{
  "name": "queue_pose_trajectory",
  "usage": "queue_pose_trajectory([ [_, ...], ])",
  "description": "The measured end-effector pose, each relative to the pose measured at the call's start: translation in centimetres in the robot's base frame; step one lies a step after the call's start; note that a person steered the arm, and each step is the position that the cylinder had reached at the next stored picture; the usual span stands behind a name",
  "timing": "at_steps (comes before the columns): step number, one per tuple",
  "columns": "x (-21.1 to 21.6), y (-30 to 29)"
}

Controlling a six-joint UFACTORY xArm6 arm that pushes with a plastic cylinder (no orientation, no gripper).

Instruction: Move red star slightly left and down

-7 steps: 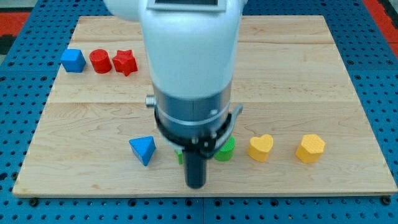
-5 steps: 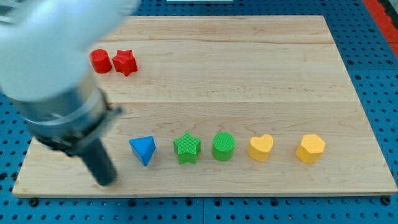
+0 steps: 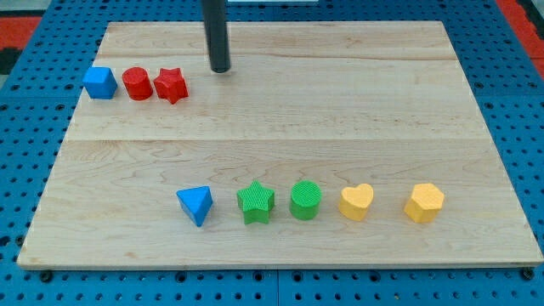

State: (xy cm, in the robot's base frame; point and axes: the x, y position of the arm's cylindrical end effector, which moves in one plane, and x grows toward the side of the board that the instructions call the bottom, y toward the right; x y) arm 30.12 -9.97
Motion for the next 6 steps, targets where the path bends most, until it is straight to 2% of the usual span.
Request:
queue_pose_trajectory([
  [1, 3.5, -2.5],
  [2, 5.0, -5.3],
  [3, 2.6, -5.6],
  [4, 4.0, -8.8],
  [6, 11.3, -9.0],
])
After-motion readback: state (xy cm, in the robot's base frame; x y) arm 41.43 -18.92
